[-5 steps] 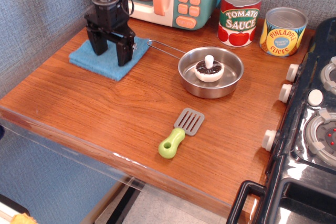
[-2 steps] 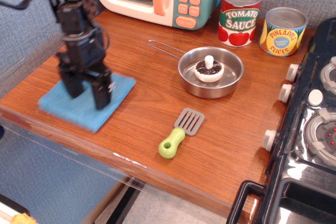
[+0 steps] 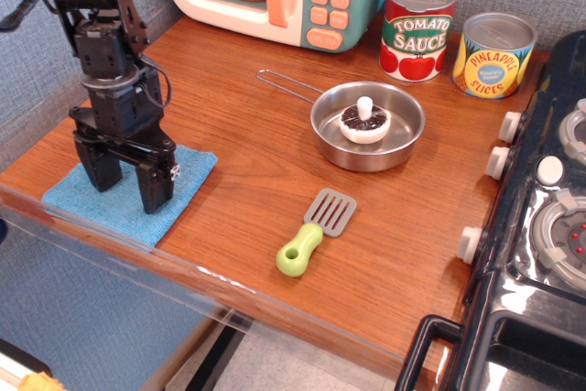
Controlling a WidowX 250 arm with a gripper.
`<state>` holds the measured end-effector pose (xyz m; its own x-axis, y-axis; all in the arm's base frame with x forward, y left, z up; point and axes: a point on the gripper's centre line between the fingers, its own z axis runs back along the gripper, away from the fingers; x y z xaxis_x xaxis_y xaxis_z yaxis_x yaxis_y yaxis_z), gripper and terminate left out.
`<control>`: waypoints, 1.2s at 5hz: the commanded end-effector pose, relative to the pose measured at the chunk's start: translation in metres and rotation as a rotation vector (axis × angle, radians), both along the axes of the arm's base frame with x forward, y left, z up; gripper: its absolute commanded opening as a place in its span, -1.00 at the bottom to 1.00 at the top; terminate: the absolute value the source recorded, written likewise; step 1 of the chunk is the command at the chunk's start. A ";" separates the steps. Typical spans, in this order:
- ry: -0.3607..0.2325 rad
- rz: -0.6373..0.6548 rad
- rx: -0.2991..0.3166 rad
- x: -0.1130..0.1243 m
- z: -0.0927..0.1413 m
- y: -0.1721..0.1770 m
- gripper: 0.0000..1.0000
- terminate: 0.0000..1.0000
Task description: Move the blue cloth down to the edge of the table
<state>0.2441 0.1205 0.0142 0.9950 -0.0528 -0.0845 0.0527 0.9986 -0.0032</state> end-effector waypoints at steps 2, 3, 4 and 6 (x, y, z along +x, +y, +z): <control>-0.270 -0.048 0.054 0.023 0.108 -0.028 1.00 -1.00; -0.257 -0.033 0.052 0.021 0.112 -0.027 1.00 -1.00; -0.207 0.004 0.062 0.022 0.106 -0.027 1.00 -1.00; -0.207 0.004 0.062 0.022 0.106 -0.027 1.00 1.00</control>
